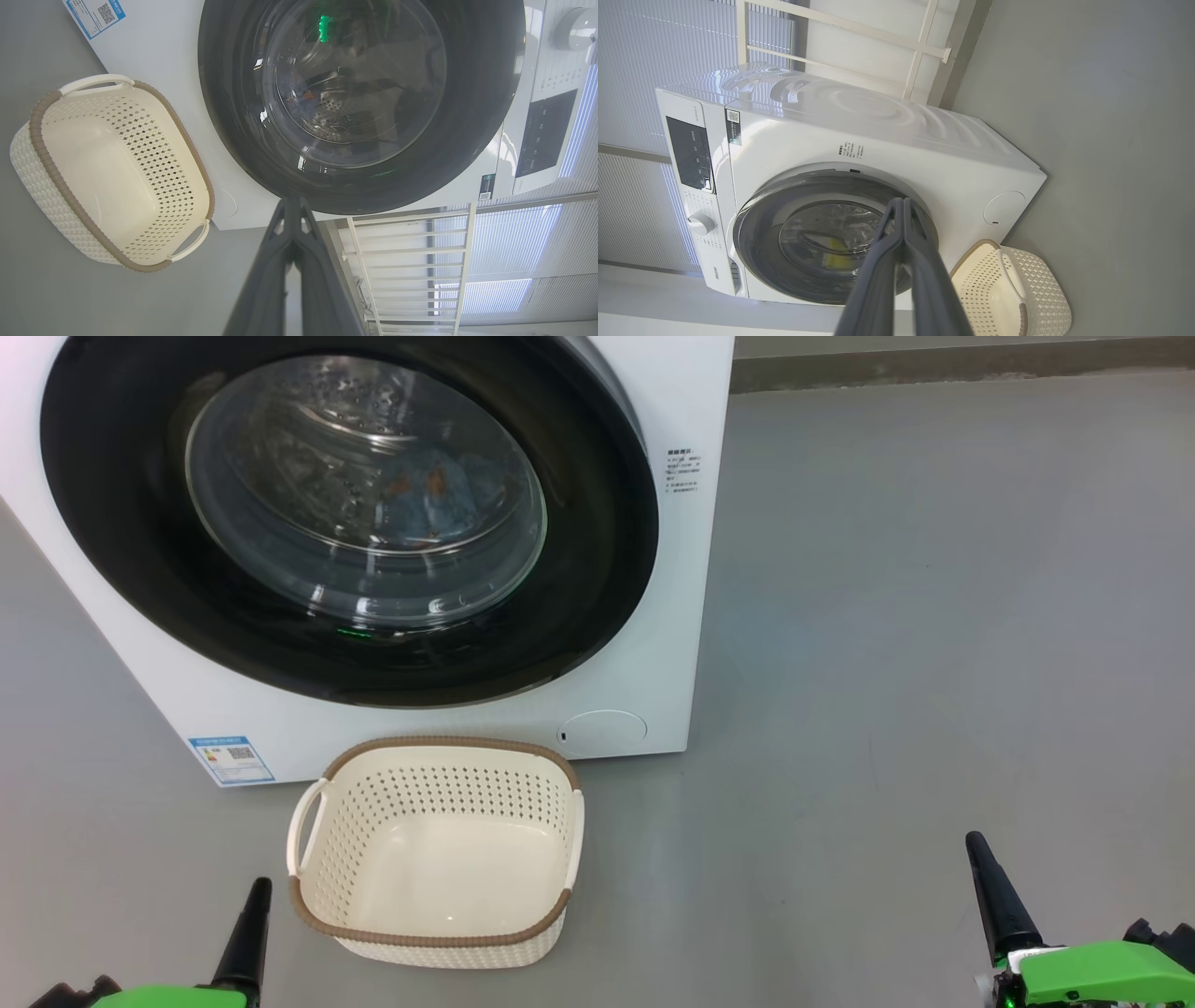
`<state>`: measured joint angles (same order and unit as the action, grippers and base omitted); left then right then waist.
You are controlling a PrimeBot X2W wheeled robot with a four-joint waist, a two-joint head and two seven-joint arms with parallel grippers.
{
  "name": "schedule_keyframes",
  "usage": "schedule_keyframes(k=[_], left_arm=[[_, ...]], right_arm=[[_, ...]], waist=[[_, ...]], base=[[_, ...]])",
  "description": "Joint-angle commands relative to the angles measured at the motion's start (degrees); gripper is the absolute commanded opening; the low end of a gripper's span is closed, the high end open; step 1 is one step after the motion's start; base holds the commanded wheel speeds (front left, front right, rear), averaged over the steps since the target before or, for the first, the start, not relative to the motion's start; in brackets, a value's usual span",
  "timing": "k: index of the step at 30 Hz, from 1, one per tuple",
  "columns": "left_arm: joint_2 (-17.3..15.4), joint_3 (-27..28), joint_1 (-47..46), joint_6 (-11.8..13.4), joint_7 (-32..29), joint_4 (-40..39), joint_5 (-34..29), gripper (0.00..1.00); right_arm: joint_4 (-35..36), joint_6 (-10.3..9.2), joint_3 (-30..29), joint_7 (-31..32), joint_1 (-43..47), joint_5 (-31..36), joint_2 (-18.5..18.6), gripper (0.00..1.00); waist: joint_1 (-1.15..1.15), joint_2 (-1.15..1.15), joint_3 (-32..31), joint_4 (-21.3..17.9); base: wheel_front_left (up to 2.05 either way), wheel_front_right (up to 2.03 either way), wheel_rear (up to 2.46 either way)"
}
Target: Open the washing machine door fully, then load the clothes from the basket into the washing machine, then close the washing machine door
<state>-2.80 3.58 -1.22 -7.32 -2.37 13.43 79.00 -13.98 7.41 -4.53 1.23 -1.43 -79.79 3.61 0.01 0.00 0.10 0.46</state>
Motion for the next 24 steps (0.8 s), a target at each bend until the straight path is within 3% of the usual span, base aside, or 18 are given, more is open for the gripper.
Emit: schedule_keyframes(k=[1, 19, 24], left_arm=[[-0.8, 1.75, -2.81, -0.14, -0.4, -0.96, 1.51, 0.0], [-0.44, 2.48, -4.85, -0.16, -3.65, 0.54, 13.1, 0.0], [-0.4, 2.54, -4.93, -0.17, -3.8, 0.6, 13.5, 0.0]], right_arm=[[1.21, 0.09, 0.79, 0.42, -3.02, -1.59, 0.53, 0.0], [0.1, 0.08, -0.19, 3.73, -4.54, -13.41, 0.54, 0.0], [0.05, 0.08, -0.32, 3.92, -4.6, -13.76, 0.48, 0.0]], waist=[[-0.01, 0.0, 0.0, -0.02], [-0.01, 0.0, 0.08, -0.45], [-0.01, 0.0, 0.08, -0.46]], base=[[0.0, 0.0, 0.0], [0.0, 0.0, 0.0], [0.0, 0.0, 0.0]])
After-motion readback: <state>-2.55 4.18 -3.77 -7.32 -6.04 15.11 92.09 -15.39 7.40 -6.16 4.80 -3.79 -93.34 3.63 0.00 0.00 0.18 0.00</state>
